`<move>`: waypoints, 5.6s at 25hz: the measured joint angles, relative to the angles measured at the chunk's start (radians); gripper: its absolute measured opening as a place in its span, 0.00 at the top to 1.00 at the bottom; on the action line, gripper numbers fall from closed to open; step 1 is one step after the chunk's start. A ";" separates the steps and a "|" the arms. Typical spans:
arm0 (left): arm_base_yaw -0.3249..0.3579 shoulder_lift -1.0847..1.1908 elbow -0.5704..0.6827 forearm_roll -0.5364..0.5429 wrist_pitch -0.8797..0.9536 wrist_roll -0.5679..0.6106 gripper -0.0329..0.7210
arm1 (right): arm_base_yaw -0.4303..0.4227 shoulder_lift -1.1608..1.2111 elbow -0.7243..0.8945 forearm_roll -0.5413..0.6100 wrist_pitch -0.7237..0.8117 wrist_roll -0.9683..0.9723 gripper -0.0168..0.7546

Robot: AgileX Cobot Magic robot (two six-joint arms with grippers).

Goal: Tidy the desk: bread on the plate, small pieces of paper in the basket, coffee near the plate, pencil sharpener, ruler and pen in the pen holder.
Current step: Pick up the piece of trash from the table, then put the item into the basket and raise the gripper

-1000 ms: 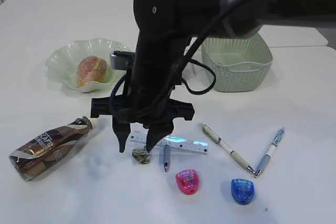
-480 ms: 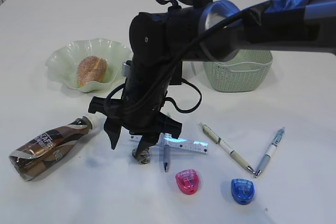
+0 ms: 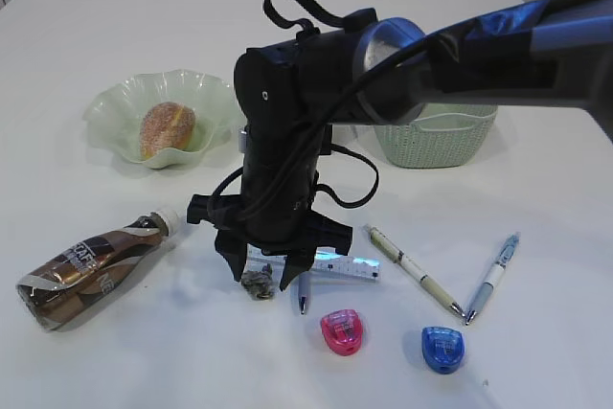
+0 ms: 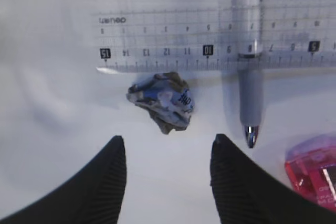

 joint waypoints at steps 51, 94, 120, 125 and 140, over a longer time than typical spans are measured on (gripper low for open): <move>0.000 0.000 0.000 -0.012 0.001 0.000 0.34 | 0.000 0.069 0.000 -0.014 -0.099 0.006 0.96; 0.000 0.000 0.000 -0.037 0.001 0.000 0.34 | -0.096 -0.020 -0.417 -0.138 0.138 -0.535 0.96; 0.000 0.000 0.000 -0.054 0.001 0.000 0.34 | -0.486 -0.020 -0.417 -0.112 0.130 -0.751 0.96; 0.000 0.000 0.000 -0.063 0.002 0.000 0.34 | -0.522 -0.016 -0.417 -0.116 0.102 -0.762 0.96; 0.000 0.000 0.000 -0.066 0.006 0.000 0.34 | -0.542 0.081 -0.418 -0.138 0.027 -0.762 0.88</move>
